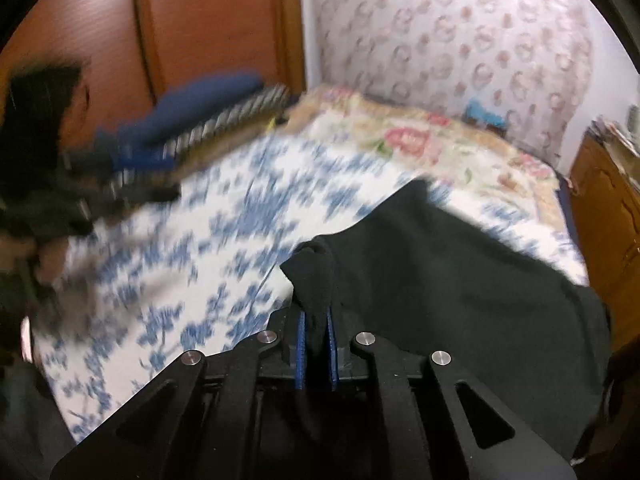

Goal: Fold small clothes

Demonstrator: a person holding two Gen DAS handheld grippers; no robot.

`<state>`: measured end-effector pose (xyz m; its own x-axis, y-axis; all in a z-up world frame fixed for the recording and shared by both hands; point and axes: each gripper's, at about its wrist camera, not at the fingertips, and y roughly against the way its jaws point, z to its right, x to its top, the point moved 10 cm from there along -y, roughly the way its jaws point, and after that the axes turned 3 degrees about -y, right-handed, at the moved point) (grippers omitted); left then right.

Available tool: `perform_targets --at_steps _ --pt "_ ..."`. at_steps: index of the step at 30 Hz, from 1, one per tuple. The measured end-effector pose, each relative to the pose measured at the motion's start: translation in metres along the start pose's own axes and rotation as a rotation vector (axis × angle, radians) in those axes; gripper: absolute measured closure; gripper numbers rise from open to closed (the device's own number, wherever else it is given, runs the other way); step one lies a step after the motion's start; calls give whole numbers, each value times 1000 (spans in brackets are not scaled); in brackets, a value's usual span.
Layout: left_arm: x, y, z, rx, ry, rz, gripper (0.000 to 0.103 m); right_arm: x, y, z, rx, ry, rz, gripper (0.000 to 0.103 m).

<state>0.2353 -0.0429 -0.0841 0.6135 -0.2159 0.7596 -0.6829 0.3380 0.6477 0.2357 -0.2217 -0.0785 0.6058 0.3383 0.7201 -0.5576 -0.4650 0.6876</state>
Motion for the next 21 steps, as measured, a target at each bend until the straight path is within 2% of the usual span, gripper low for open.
perform_targets --at_steps 3,8,13,15,16,18,20,21 --pt "2 -11 7 -16 -12 -16 49 18 24 31 -48 -34 55 97" --pt "4 -24 25 -52 -31 -40 49 36 52 106 -201 -70 76 98" --pt "1 -31 41 -77 -43 -57 49 24 49 200 -401 -163 -1 98" --pt "-2 -32 46 -84 -47 -65 49 12 42 221 -442 -208 -45 97" --pt "-4 -33 49 -87 -50 -69 49 3 39 230 -473 -220 -69 88" --pt "-6 -32 53 -91 -52 -73 49 -5 40 235 -518 -229 -69 60" --pt "-7 -32 56 -94 -52 -76 49 -11 43 232 -504 -240 -60 46" --pt "-7 -31 59 -98 -53 -76 49 -13 45 230 -505 -241 -59 46"
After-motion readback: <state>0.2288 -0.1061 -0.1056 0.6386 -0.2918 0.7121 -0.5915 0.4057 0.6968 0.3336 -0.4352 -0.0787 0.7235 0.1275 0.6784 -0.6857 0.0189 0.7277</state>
